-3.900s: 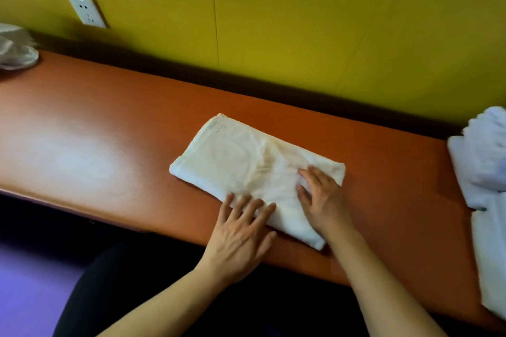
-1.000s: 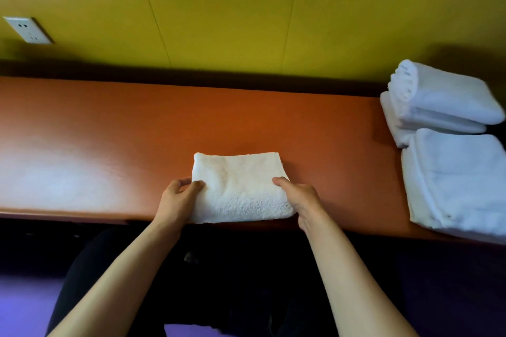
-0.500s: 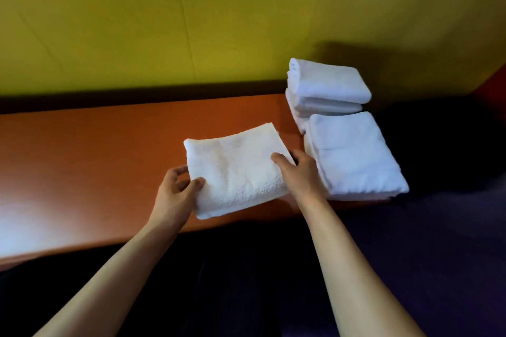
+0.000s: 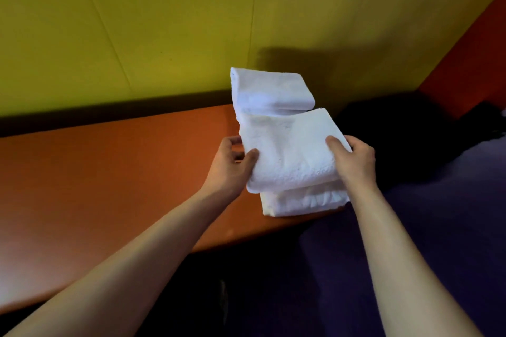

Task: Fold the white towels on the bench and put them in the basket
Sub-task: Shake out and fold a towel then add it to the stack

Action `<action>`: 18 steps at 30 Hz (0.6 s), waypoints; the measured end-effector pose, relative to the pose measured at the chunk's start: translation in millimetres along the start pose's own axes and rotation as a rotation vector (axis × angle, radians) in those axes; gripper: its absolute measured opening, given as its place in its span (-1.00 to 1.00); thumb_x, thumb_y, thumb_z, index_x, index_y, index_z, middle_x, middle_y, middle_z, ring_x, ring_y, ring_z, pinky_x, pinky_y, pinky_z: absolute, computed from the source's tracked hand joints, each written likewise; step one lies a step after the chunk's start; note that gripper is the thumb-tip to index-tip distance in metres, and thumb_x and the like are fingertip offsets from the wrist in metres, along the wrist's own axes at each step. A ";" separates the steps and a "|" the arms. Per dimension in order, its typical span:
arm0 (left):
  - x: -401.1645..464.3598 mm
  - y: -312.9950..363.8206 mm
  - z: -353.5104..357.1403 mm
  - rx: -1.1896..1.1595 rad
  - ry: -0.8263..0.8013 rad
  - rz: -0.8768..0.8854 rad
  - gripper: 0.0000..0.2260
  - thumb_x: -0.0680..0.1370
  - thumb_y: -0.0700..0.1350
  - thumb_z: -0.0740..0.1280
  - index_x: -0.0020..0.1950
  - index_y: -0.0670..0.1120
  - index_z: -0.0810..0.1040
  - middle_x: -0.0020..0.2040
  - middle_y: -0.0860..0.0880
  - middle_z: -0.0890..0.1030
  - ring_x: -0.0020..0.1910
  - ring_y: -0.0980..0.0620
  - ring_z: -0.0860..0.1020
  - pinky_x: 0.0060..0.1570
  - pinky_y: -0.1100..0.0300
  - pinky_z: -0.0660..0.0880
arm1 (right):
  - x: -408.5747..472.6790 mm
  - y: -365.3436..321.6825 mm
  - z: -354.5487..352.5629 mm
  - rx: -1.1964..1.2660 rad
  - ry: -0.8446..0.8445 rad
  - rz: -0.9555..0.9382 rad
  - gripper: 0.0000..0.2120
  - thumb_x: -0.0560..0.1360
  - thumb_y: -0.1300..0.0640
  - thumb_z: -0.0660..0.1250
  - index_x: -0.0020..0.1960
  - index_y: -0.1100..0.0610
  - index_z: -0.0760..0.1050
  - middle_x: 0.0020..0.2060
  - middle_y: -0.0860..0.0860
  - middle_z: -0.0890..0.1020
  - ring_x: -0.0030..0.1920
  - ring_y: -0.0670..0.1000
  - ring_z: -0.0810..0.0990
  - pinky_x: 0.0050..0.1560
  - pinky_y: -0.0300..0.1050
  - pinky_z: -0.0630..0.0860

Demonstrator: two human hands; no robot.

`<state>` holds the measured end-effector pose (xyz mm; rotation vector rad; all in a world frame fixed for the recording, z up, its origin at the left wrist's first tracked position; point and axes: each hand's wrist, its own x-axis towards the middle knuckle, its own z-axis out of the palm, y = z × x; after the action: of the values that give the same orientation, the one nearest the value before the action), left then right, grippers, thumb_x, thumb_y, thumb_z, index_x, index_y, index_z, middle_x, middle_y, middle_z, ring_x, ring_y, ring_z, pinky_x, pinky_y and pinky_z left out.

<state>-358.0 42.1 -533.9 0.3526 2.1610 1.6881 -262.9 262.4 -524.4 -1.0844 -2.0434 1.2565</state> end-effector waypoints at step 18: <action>8.9 -14.7 33.2 0.062 -0.133 -0.103 -0.50 0.56 0.04 0.33 0.48 0.13 0.27 0.11 -0.05 0.60 0.03 -0.02 0.63 0.04 0.02 0.62 | 4.2 21.5 -17.4 -0.087 0.018 0.199 -0.75 0.48 -0.06 0.38 -0.03 0.12 0.62 -0.05 0.05 0.68 -0.01 0.10 0.64 0.03 0.03 0.59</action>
<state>-351.0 71.2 -556.3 0.3544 2.1007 1.5010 -244.3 279.9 -535.8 -1.3632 -2.0329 1.2560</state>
